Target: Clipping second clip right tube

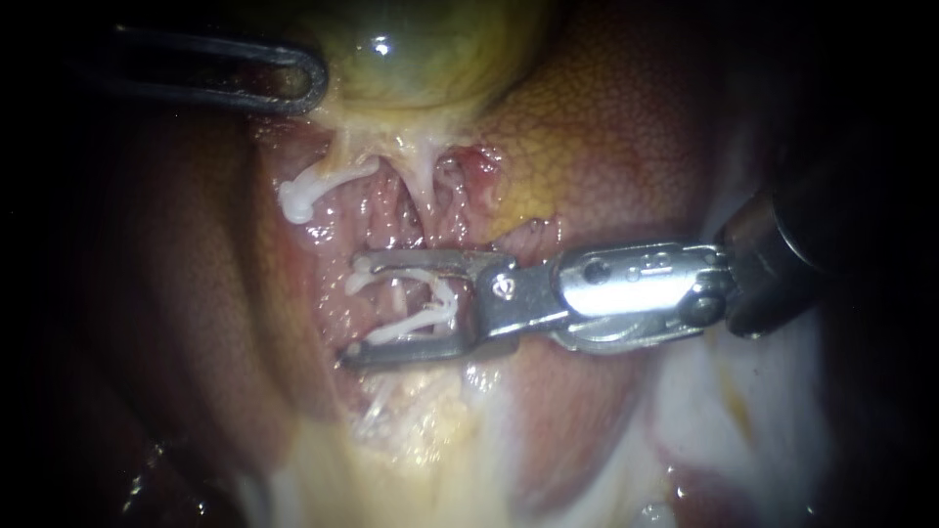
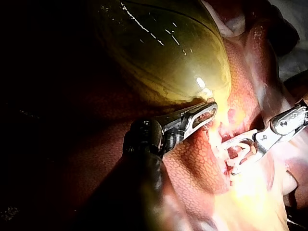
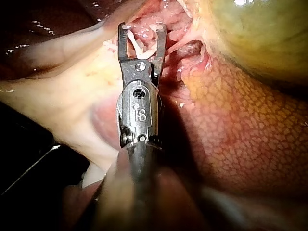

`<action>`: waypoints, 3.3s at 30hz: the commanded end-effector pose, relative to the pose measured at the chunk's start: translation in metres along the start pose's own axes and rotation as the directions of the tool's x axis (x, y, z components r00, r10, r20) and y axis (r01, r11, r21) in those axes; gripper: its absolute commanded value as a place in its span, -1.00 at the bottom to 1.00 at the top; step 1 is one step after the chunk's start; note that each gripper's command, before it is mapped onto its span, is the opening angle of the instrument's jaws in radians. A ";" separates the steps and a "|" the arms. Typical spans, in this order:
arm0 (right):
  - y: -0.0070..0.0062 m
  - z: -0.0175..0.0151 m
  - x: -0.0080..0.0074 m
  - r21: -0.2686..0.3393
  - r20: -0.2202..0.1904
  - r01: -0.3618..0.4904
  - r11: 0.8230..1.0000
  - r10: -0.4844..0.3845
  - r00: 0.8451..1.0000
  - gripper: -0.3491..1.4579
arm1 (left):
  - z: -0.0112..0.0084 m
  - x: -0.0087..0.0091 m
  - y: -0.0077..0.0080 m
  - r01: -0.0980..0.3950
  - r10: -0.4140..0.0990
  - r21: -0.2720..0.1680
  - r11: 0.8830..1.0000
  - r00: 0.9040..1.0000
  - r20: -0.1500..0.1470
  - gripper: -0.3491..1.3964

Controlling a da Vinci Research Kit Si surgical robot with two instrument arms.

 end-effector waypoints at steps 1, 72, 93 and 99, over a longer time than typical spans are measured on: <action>-0.0001 -0.0001 0.0001 0.001 0.000 0.000 1.000 0.000 1.000 -0.13 | 0.0000 0.0000 0.0000 0.000 0.000 0.000 1.000 1.000 0.000 -1.00; 0.0015 -0.0021 -0.0013 0.397 -0.106 -0.209 0.894 0.271 0.957 -0.31 | -0.0002 0.0000 0.0000 0.000 0.000 0.000 1.000 1.000 0.000 -1.00; 0.0018 -0.0027 0.0001 0.399 -0.120 -0.210 0.893 0.278 0.953 -0.82 | -0.0002 0.0000 -0.0001 0.000 0.000 0.000 1.000 1.000 0.000 -1.00; 0.0021 -0.0027 -0.0001 0.389 -0.111 -0.247 0.888 0.311 0.944 -1.00 | -0.0002 0.0000 -0.0001 0.000 0.000 0.000 1.000 1.000 0.000 -1.00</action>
